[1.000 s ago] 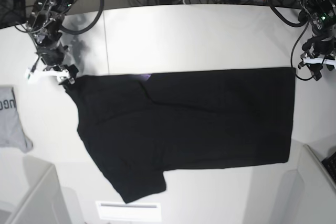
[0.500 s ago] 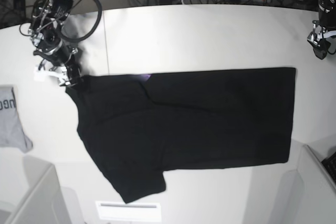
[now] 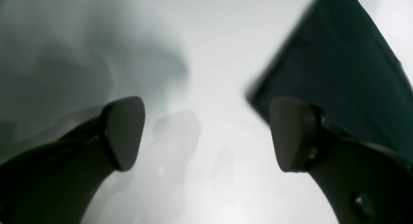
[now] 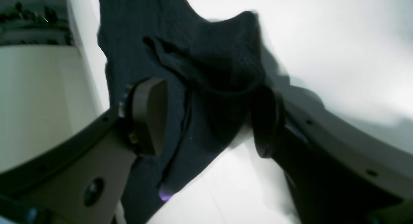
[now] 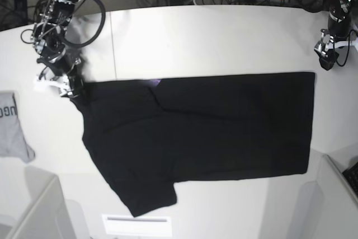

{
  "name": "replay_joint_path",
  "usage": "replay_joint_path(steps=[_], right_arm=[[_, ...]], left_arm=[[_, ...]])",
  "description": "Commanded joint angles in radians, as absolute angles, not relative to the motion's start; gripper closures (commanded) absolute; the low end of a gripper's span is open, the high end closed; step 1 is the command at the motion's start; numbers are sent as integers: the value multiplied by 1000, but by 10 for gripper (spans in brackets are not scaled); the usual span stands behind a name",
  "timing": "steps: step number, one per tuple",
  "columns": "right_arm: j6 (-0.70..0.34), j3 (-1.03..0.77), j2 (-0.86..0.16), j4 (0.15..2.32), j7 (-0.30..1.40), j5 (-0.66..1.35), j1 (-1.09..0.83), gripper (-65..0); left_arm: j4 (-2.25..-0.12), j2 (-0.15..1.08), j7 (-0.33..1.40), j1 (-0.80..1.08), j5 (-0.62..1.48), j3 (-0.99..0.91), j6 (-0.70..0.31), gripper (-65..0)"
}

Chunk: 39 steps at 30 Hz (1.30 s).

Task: Fold the T-shirt properly
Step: 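Pull the shoulder edge back toward the robot with both grippers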

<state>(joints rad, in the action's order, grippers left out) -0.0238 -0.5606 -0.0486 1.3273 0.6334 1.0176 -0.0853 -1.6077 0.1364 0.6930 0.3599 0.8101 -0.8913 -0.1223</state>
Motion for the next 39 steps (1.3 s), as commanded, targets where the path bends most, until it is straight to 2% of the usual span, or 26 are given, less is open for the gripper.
replay_joint_path(steps=[1, 4, 11, 17, 22, 25, 27, 29, 31, 34, 35, 39], right_arm=[[12, -555, -54, 1323, 636, 969, -94, -345], [12, -545, -54, 1323, 639, 969, -97, -312], [12, -545, -54, 1322, 641, 969, -97, -321], [12, -545, -54, 1322, 639, 969, -96, -318], [12, -545, -54, 1322, 638, 969, -96, -315], [12, -545, -53, 1322, 638, 914, -90, -314], [12, -545, -44, 1326, 636, 848, -87, -312], [12, -549, -36, 1322, 636, 817, -76, -290], [7, -555, -30, 1320, 636, 812, -74, -198], [5, -550, -31, 1320, 636, 814, -64, -6], [5, -550, -31, 1320, 636, 814, -59, 0], [8, -558, -30, 1320, 638, 814, -56, 0]], left_arm=[[-1595, 154, 668, 343, 816, -903, -124, -579], [-1512, 154, 668, 288, 816, -903, -124, -579], [-1481, 154, 673, 206, 812, -897, -122, -579], [-1481, 153, 670, 143, 704, -786, -122, -579], [-1434, 139, 671, 97, 691, -780, -119, -578], [-1394, 137, 671, 84, 691, -780, -119, -571], [-1377, 137, 671, 76, 691, -779, -119, -504], [-1366, 137, 671, 74, 691, -779, -119, -390], [-1360, 142, 670, 74, 691, -779, -119, -255], [-1362, 143, 671, 74, 691, -779, -119, -72], [-1363, 143, 671, 74, 691, -779, -119, -5], [-1363, 145, 673, 79, 691, -779, -119, 0]])
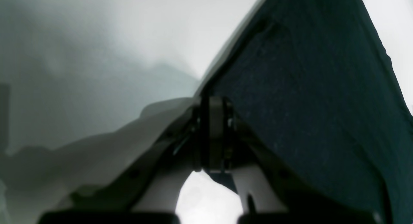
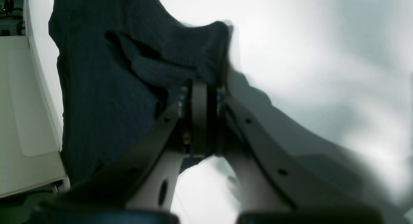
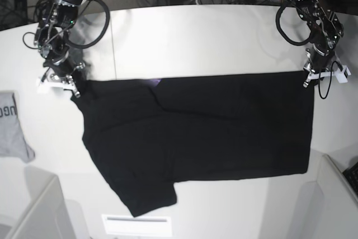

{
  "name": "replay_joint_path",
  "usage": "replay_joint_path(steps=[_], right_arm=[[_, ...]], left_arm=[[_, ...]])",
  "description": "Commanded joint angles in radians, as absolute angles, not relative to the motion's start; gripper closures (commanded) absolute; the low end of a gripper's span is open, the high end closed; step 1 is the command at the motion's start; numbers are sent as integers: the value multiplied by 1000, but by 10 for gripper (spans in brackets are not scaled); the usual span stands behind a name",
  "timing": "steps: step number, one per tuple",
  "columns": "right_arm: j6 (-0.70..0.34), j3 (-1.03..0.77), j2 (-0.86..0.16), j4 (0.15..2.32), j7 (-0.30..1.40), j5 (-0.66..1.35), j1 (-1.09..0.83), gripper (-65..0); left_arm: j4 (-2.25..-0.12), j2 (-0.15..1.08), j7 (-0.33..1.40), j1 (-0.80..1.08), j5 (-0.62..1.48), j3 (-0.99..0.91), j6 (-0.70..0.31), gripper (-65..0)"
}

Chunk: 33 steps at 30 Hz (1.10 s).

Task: Fold the T-shirt properly
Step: 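Pull the shoulder edge back toward the robot with both grippers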

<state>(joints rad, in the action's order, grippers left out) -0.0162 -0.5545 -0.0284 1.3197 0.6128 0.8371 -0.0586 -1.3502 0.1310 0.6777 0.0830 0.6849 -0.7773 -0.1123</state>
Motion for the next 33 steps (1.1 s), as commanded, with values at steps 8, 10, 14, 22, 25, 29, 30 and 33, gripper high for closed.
replay_joint_path(steps=[8, 10, 14, 22, 25, 29, 30, 33], right_arm=[[125, -558, -30, 1326, 641, 814, -54, 0], [160, -558, -30, 1328, 641, 814, -54, 0], [160, -558, -31, 1333, 642, 814, -61, 0], [165, -550, -30, 1477, 642, 814, -150, 0], [165, -550, -30, 1535, 644, 814, -199, 0], [165, -553, -30, 1592, 644, 814, -260, 0], [165, -555, -30, 1600, 644, 814, -272, 0], [165, -558, -33, 1612, 688, 814, -285, 0]], left_arm=[[-1374, 147, 674, 108, 691, -779, -119, 0], [-1374, 147, 674, 114, 691, -779, -119, 0], [-1374, 147, 674, 140, 691, -779, -119, 0], [-1492, 159, 674, 231, 691, -739, -119, 0], [-1560, 159, 674, 277, 691, -736, -119, 0], [-1606, 159, 674, 340, 693, -740, -119, 0], [-1612, 159, 674, 355, 693, -743, -119, 0], [-1620, 159, 674, 394, 693, -745, -119, 0]])
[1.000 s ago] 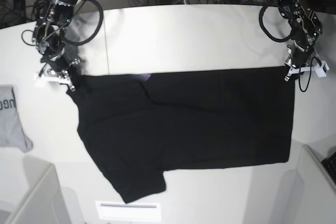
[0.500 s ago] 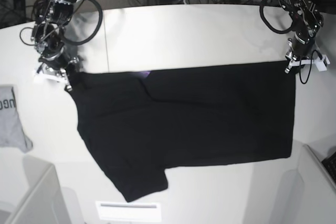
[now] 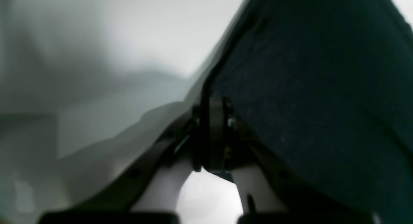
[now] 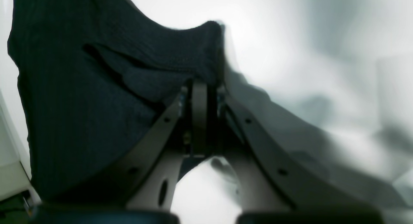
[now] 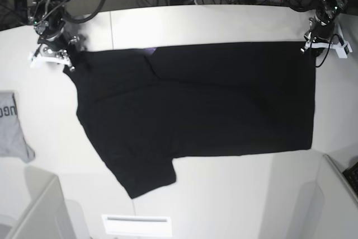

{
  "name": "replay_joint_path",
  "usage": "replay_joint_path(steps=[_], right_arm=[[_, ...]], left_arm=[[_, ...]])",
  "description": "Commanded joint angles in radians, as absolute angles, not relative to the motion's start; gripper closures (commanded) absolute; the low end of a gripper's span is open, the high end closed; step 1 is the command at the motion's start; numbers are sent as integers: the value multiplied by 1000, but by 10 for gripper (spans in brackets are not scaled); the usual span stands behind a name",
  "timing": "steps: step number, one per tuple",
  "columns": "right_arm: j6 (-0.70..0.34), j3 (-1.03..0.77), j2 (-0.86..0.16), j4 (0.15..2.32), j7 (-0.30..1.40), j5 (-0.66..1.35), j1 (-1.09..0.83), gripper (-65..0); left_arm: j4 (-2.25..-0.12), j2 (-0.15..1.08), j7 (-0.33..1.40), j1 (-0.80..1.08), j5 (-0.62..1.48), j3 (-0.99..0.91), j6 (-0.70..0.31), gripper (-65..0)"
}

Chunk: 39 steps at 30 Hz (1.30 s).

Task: Fold the T-shirt properly
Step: 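Pull the shoulder edge back toward the robot with both grippers, then open both grippers and raise them off the shirt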

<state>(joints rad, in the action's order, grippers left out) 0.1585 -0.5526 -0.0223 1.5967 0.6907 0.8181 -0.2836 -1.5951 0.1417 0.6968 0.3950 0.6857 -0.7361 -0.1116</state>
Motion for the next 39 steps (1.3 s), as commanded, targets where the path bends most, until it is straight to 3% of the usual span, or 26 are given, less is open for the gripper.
replay_joint_path(steps=[1, 12, 39], right_arm=[[165, -558, -35, 1613, 710, 814, -286, 0], [165, -558, -28, 1747, 742, 816, -364, 0], [165, -552, -28, 1750, 743, 816, -404, 0]], left_arm=[[-1620, 159, 674, 404, 694, -745, -119, 0], [-1621, 159, 674, 438, 694, -746, -119, 0], [-1704, 159, 674, 481, 691, -811, -119, 0]])
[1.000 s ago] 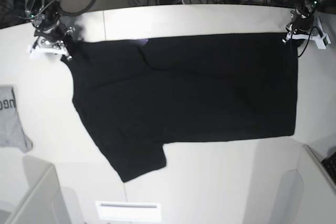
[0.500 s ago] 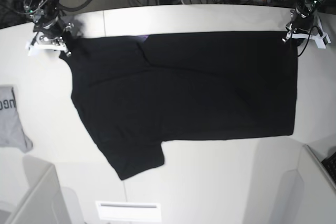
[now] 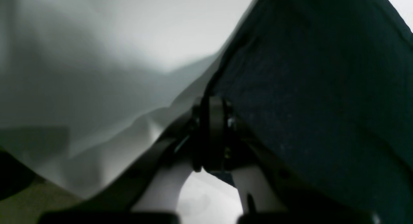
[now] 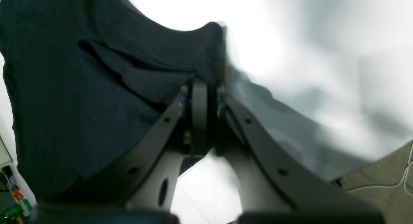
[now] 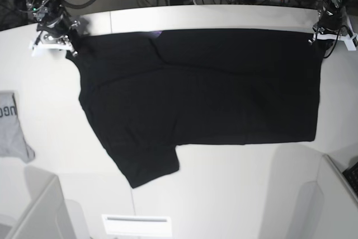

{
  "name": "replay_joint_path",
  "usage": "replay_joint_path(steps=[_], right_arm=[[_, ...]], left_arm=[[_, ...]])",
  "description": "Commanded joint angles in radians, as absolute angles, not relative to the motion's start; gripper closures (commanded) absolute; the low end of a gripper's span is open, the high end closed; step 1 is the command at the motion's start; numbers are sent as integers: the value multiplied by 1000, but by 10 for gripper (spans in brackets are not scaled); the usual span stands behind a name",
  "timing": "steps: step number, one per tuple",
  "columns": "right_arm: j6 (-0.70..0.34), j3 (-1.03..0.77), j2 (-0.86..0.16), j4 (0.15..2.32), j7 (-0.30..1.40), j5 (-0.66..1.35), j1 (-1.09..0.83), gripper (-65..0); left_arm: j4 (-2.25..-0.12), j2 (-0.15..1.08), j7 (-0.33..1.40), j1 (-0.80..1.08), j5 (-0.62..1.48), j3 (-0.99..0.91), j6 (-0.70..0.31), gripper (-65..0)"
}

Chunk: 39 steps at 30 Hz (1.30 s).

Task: Fold the T-shirt properly
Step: 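Open both grippers and raise them off the shirt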

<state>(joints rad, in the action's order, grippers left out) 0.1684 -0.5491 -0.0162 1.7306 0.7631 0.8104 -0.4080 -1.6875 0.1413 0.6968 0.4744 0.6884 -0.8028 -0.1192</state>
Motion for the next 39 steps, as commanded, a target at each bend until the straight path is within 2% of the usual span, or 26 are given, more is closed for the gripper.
replay_joint_path(steps=[1, 5, 8, 12, 14, 15, 23, 34, 39], right_arm=[[165, -552, -28, 1750, 743, 816, -404, 0], [165, -558, -28, 1751, 791, 816, -400, 0], [165, -558, -28, 1751, 812, 816, -398, -3], [165, -559, -28, 1753, 809, 816, -403, -234], [165, -561, -28, 1767, 805, 816, -406, -323], [165, -572, -28, 1779, 805, 816, -414, -335], [165, -736, -31, 1831, 811, 811, -410, -327], [166, -743, -36, 1831, 805, 808, -410, -326], [166, -803, -38, 1831, 808, 808, -398, -326]], left_arm=[[-1701, 159, 674, 481, 691, -811, -119, -7], [-1699, 157, 674, 481, 691, -811, -119, -153], [-1699, 156, 674, 483, 691, -811, -119, -291], [-1702, 159, 674, 483, 691, -811, -119, -466], [-1707, 159, 674, 483, 691, -811, -119, -515], [-1707, 159, 674, 483, 691, -812, -119, -532], [-1709, 157, 674, 476, 691, -946, -119, -545], [-1710, 159, 674, 475, 696, -1070, -119, -546], [-1710, 159, 674, 473, 696, -1112, -119, -548]])
